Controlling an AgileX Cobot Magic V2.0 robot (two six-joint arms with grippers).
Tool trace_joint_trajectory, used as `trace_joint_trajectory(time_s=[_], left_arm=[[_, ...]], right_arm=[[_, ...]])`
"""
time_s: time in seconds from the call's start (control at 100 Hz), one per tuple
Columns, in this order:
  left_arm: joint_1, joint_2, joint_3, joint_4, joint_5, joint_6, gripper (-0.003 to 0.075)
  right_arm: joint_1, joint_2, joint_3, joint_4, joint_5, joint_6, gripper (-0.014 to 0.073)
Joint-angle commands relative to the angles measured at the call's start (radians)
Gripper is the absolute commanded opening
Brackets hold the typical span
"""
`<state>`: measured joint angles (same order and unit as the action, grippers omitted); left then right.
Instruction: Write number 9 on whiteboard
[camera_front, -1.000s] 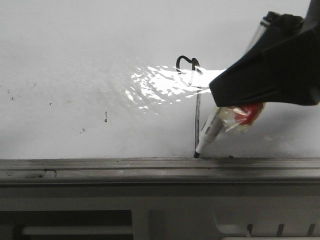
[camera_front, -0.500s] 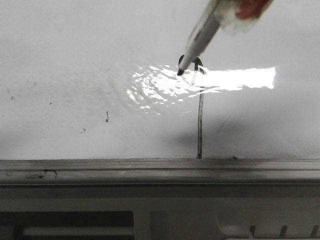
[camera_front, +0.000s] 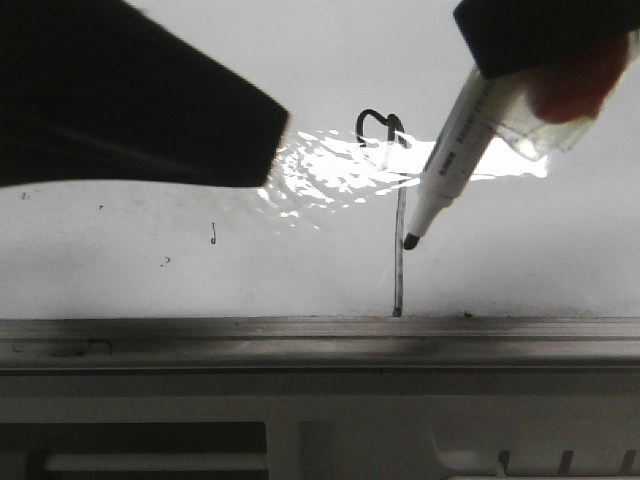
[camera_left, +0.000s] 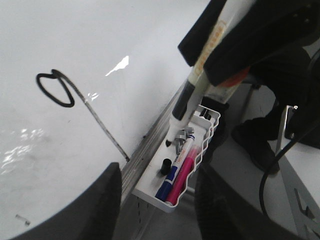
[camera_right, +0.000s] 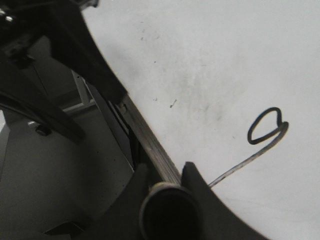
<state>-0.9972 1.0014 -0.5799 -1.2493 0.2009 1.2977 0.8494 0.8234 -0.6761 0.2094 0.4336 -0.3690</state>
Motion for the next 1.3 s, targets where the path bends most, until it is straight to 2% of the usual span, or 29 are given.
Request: trace_joint_trajectory(time_s=[0.0, 0.14, 0.35, 0.77, 0.89, 1.04, 1.29], left_arm=[[-0.006, 0.061, -0.079, -0.002, 0.037, 0.054, 0.0314], [-0.006, 0.143, -0.137, -0.004, 0.083, 0.076, 0.0314], [-0.006, 0.205, -0.162, -0.004, 0.129, 0.104, 0.0314], [-0.006, 0.257, -0.202, -0.014, 0.123, 0.104, 0.0309], [-0.006, 0.274, -0.202, -0.016, 0.125, 0.104, 0.0214], [-0.006, 0.281, -0.202, -0.021, 0.123, 0.104, -0.0021], [-0.006, 0.281, -0.202, -0.021, 0.123, 0.104, -0.0018]], right_arm=[[0.036, -0.008, -0.035, -0.001, -0.062, -0.056, -0.0074], [0.082, -0.008, -0.035, -0.001, -0.094, -0.061, -0.0074], [0.086, -0.006, -0.035, -0.001, -0.101, -0.061, -0.0074], [0.089, 0.006, -0.035, 0.045, -0.077, -0.061, -0.0074], [0.108, 0.017, -0.035, 0.05, -0.079, -0.061, -0.0074], [0.127, 0.021, -0.035, 0.05, -0.091, -0.061, -0.0074], [0.127, 0.021, -0.035, 0.05, -0.091, -0.061, -0.0074]])
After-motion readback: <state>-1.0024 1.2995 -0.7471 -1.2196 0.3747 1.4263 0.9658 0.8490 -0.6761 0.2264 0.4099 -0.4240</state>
